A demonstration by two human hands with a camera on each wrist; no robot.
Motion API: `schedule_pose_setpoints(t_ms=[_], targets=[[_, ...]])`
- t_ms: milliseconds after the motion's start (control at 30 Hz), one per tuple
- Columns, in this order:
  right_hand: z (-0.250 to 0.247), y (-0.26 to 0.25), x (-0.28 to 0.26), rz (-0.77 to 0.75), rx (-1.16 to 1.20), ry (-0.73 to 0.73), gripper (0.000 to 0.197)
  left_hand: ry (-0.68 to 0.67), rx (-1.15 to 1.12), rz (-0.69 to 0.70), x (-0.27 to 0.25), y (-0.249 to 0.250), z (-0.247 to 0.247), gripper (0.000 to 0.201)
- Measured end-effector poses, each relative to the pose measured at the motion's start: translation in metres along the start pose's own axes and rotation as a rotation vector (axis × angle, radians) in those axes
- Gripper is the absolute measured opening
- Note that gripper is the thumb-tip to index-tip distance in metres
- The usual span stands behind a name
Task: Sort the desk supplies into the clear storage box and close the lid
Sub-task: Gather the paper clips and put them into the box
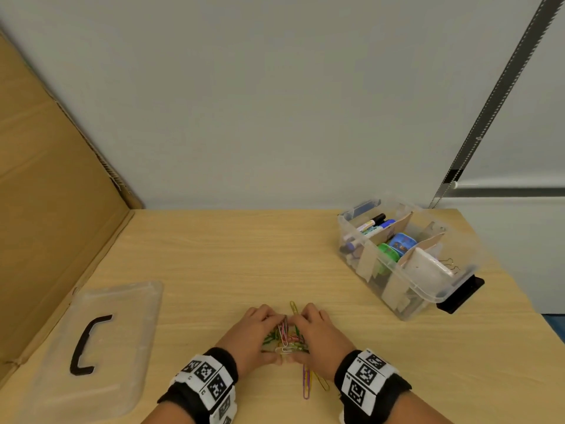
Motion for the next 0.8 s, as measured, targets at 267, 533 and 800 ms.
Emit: schedule_pose_setpoints(t_ms=[267,533,800], targets=[[0.005,-0.011,0.005,0.093,-0.102,0.113,0.036,0.035,0.062,-0.013,0.008,0.011,-0.014,0.029],[-0.005,-0.016,0.004,0.067,-0.147,0.138,0.029,0.01,0.16,-0.026,0.015,0.021,-0.016,0.028],[-0.036,0.013,-0.015,0.09,0.198,0.221,0.017,0.265,-0.076,0.02,0.016,0.03,-0.038,0.023]])
Point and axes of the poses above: each hand's wrist, its own x-axis towards the middle knuckle, its own z-axis out of the palm, y = z × x, the point moved 7 cm from there along x, towards the middle knuckle, and after that the axes turned 6 degrees about z, right-handed, at the moved point
